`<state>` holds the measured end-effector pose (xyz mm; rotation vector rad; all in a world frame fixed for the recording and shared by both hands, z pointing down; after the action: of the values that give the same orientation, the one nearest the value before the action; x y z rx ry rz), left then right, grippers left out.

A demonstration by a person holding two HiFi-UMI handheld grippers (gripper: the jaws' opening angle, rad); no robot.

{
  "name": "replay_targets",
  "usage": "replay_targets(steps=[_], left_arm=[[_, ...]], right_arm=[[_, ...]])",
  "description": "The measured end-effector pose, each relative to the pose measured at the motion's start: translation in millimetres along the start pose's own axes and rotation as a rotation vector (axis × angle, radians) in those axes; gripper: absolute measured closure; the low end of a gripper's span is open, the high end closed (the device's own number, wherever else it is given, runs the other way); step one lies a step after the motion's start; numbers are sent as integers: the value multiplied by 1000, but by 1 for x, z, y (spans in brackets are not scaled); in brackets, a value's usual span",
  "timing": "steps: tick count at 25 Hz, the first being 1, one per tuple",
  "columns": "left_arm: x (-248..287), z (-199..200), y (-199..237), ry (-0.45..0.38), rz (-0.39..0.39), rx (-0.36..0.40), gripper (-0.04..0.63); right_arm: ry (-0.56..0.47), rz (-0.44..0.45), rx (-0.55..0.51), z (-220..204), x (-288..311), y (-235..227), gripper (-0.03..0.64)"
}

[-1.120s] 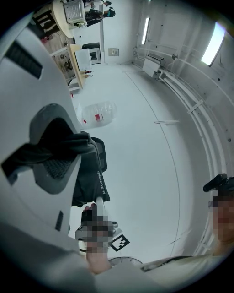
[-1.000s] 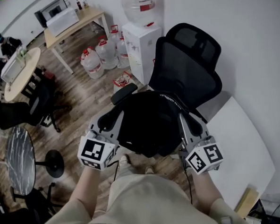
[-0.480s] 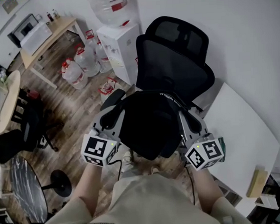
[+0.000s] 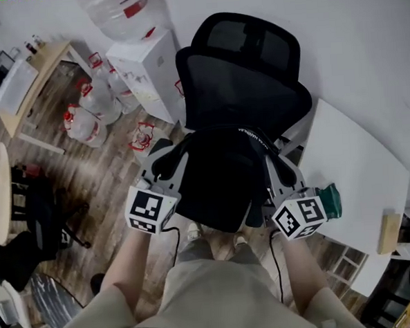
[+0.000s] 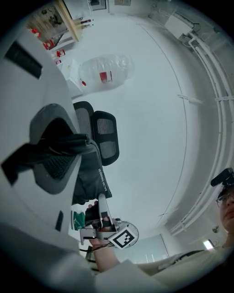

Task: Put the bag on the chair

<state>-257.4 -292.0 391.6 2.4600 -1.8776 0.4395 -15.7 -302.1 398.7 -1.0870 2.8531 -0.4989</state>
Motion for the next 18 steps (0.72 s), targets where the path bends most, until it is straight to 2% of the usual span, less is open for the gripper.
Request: replay_targets(steps=[7,11,18], left_arm=[[53,-31,16,16,-114,26,531],[74,-48,21,34,-149,19,531],[113,-101,17,97,-196,11,531]], right_arm=[[1,-136,45,-34,22,-18,560],[6,-200,70,-51,31,-27,560],[30,-287,114,-103,45,-54,558]])
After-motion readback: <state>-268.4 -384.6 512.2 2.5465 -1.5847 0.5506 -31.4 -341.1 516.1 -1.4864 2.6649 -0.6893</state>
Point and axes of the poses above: the fingertips, and each gripper's own axes: x forward along the fingers, y to its left, z out of its top, the point moved 4 cm from there along -x, backward along the fingers, and after that the axes turned 14 degrees about z, right-handed, at the moved point
